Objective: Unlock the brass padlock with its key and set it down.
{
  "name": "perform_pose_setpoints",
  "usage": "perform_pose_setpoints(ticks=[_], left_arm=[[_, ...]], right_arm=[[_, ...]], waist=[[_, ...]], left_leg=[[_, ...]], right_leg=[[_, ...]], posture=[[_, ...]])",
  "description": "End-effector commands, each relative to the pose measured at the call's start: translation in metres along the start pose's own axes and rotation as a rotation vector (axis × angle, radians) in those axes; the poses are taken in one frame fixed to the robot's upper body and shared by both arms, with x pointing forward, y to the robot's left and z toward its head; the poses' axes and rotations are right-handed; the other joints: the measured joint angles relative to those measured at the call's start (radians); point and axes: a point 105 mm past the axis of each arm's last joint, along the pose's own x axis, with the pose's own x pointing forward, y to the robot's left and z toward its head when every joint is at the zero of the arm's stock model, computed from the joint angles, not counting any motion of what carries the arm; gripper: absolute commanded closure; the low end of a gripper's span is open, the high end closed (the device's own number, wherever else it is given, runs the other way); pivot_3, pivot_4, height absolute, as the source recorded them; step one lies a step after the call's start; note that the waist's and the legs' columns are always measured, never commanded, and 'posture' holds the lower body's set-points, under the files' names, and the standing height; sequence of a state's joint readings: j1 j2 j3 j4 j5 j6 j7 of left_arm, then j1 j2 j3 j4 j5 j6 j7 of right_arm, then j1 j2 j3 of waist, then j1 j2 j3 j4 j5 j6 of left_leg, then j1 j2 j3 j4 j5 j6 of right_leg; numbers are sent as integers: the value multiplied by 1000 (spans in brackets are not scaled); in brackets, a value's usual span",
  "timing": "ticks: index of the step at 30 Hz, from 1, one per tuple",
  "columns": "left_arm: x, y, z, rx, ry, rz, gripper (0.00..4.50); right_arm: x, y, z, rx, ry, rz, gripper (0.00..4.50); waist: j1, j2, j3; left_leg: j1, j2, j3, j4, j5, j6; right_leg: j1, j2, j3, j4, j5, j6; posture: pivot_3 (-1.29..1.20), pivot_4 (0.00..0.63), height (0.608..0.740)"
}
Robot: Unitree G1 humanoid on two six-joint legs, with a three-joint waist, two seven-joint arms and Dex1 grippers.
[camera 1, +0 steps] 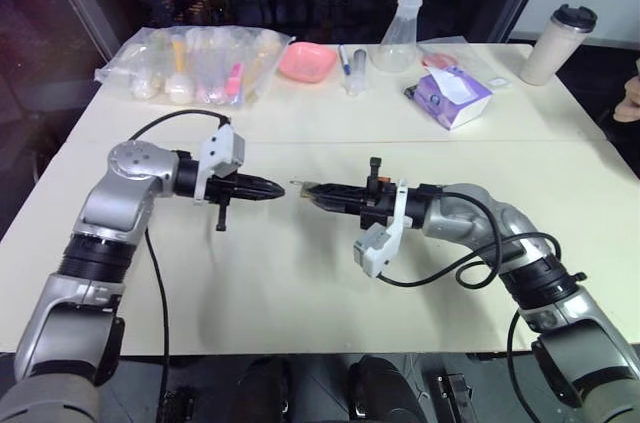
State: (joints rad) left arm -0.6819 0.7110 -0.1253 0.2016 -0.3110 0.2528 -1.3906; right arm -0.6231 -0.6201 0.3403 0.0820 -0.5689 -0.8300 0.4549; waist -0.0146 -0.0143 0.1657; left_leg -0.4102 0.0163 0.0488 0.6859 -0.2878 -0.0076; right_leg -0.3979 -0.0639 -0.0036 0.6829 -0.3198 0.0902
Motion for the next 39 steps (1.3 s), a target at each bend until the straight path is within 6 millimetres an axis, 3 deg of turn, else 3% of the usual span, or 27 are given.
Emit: perform_pose_setpoints(ticks=[1,8,14,19,28,32,39], left_arm=[[-12,4,4,16,-1,48,4477],[-3,-5,6,-3,-35,71,4477],[1,-12,3,-16,-41,82,4477],[0,-14,0,-24,-39,92,4477],[-2,-14,-2,-29,-38,103,4500],[-6,-20,-7,-70,-6,83,4500],[-13,-21,-10,-81,3,114,4500]], right_arm=[[-4,9,-15,52,67,-9,4500],[0,49,-55,71,222,84,4500],[9,67,-58,107,232,107,4500],[9,78,-47,234,207,151,4500],[-1,70,-47,331,254,160,34],[-40,60,-40,574,334,192,34],[-81,49,-21,1033,440,189,34]], waist=[[1,0,0],[-3,0,0],[-5,0,0],[-3,0,0],[-2,0,0],[9,0,0],[1,0,0]], left_leg=[[0,0,0,0,0,0],[0,0,0,0,0,0],[0,0,1,0,0,0],[0,0,1,0,0,-1],[0,0,0,0,0,0],[0,0,-2,0,0,1],[1,1,-2,-1,-4,7]], right_leg=[[0,0,0,0,0,0],[0,0,0,0,0,0],[-1,0,0,1,0,0],[-1,0,0,1,0,0],[-1,0,0,1,0,0],[1,-1,0,1,0,0],[2,-1,0,0,0,0]], posture=[[0,150,715],[0,150,715],[0,150,715],[0,150,715],[0,150,715],[0,150,715],[0,150,715]])
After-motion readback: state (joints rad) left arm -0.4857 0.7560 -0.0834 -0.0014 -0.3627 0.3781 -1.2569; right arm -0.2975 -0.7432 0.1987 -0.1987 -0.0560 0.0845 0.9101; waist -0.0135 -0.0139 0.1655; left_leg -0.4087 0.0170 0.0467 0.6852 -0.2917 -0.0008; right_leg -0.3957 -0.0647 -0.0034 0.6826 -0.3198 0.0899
